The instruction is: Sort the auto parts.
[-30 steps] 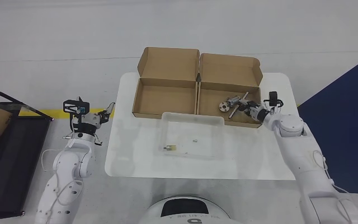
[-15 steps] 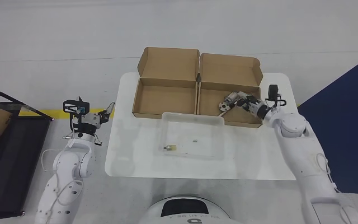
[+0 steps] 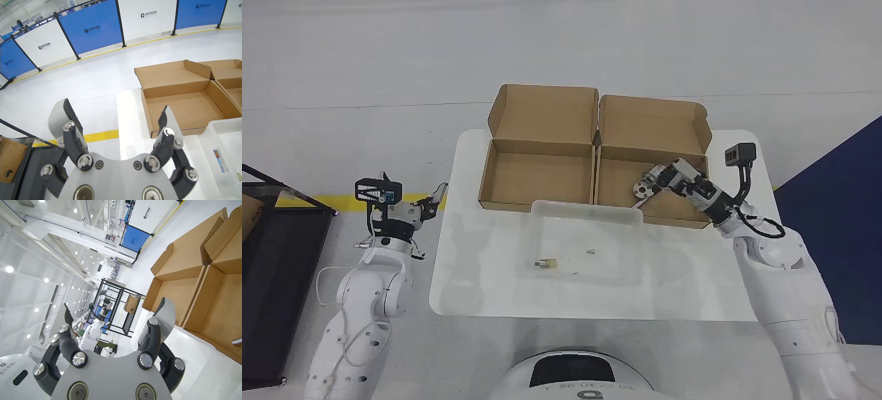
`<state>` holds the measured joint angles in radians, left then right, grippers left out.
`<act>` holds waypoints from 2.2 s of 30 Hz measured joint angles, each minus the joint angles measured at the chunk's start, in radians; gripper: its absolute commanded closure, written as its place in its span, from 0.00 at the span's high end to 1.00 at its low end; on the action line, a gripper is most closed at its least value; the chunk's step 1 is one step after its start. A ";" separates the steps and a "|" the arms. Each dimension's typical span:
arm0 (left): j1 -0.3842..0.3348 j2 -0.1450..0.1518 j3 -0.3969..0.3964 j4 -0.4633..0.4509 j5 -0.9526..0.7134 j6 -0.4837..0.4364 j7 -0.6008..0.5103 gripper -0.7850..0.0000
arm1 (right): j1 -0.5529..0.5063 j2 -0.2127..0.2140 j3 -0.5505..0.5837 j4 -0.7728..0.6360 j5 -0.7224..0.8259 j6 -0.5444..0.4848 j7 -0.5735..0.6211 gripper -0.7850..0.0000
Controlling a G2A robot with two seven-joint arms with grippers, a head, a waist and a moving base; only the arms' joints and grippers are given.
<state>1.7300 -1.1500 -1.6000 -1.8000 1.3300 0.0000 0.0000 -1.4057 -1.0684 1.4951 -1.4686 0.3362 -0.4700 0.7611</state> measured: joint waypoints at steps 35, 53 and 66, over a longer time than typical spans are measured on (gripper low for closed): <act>0.000 0.000 0.000 0.000 0.000 0.000 0.000 1.00 | 0.012 -0.006 -0.282 -0.290 -1.116 0.269 -0.164 1.00; 0.000 0.000 0.000 0.000 0.000 0.000 0.000 1.00 | 0.161 -0.036 -0.571 -0.327 -1.583 0.342 0.208 0.20; 0.000 0.000 0.000 0.000 0.000 0.000 0.000 1.00 | 0.341 -0.125 -0.808 -0.103 -1.611 0.325 0.356 0.18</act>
<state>1.7300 -1.1500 -1.6000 -1.8000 1.3300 0.0000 0.0000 -1.0652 -1.1934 0.6871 -1.5716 -1.2745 -0.1453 1.1172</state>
